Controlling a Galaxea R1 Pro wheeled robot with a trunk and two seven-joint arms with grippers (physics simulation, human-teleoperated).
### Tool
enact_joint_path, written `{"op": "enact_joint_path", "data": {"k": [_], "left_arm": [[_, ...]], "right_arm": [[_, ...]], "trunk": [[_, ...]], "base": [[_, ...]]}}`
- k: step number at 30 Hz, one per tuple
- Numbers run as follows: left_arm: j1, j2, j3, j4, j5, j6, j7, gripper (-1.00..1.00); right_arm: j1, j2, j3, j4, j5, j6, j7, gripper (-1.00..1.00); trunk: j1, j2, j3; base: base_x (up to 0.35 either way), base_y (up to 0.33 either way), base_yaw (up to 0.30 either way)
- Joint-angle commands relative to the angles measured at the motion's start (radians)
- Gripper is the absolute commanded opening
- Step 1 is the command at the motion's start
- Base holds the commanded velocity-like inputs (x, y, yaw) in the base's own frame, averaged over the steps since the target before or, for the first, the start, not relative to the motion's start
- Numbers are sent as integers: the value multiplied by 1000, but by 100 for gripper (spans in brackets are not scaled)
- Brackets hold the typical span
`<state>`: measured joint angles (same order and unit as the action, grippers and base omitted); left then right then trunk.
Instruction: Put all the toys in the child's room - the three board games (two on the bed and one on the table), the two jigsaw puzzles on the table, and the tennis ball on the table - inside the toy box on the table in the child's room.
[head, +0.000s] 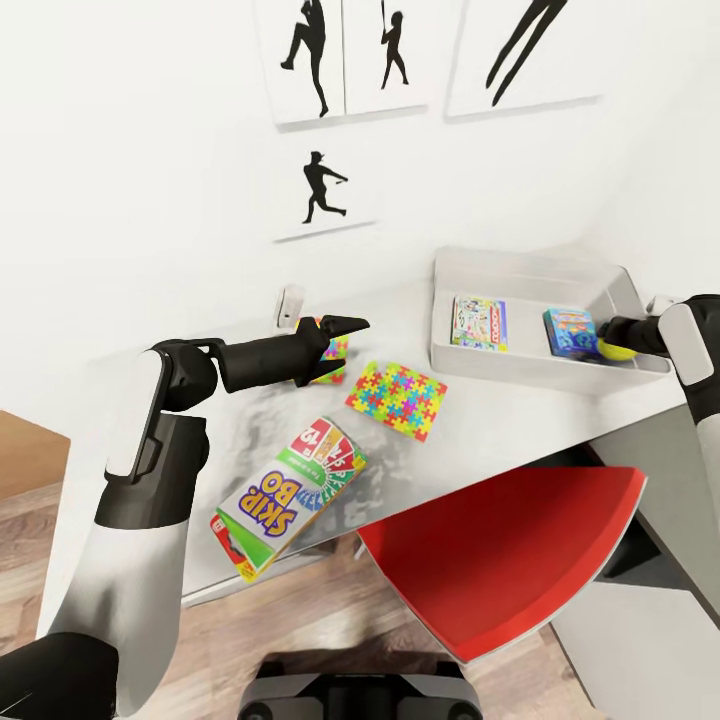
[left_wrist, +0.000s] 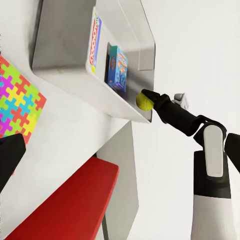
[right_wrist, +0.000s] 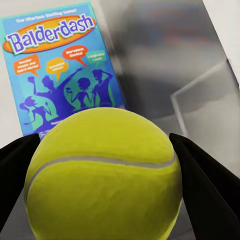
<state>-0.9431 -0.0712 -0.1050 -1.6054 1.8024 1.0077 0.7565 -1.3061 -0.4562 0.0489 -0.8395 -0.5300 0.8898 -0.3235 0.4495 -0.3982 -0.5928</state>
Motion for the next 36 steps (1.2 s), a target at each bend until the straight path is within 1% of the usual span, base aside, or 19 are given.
{"op": "enact_joint_path", "data": {"k": [1, 16, 36], "left_arm": [[-1, 0, 1, -1, 9, 2, 10, 100], [-5, 1, 1, -1, 9, 2, 11, 100], [-14, 0, 1, -1, 9, 2, 11, 100]], "right_arm": [[-1, -1, 5, -1, -11, 2, -10, -100], [-1, -1, 5, -1, -10, 2, -9, -100], [0, -1, 5, -1, -14, 3, -9, -100]], "trunk": [[1, -2, -3], [1, -2, -21], [1, -2, -25]], "base": [[0, 0, 0], [0, 0, 0], [0, 0, 0]]}}
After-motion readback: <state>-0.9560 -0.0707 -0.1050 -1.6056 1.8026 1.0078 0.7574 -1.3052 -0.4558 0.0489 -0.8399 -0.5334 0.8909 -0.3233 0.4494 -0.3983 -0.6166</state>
